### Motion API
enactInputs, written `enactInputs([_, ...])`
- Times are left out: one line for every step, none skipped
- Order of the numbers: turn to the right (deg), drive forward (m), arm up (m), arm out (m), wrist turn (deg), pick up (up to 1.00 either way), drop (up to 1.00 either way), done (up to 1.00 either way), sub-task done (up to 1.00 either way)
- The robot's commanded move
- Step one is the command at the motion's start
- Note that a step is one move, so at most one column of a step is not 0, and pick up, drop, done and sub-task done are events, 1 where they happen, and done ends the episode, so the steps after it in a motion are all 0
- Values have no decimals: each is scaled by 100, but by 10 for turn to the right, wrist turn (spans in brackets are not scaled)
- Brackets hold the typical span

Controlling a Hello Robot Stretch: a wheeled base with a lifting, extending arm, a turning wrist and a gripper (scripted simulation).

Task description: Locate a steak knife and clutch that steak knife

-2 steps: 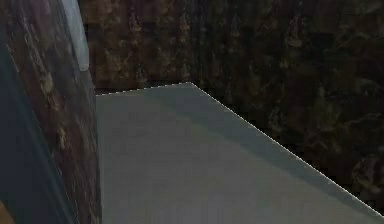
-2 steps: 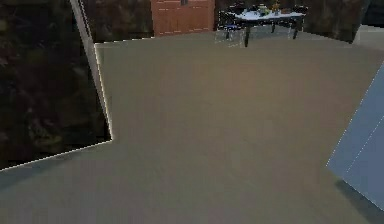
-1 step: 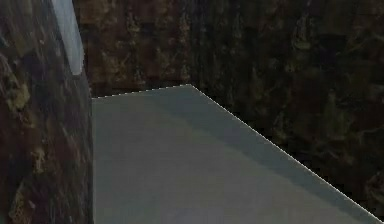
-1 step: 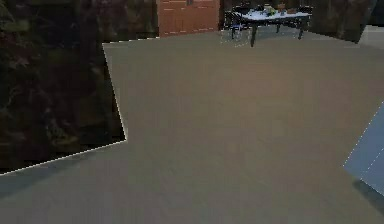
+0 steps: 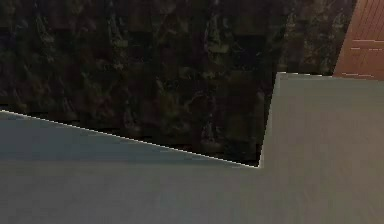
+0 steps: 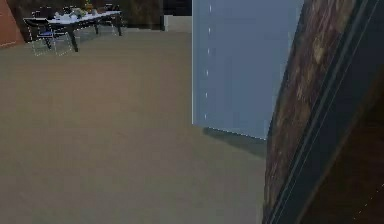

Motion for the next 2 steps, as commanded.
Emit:
enactInputs([210, 0, 0, 0, 0, 0, 0, 0, 0])
enactInputs([0, 20, 0, 0, 0, 0, 0, 0, 0])
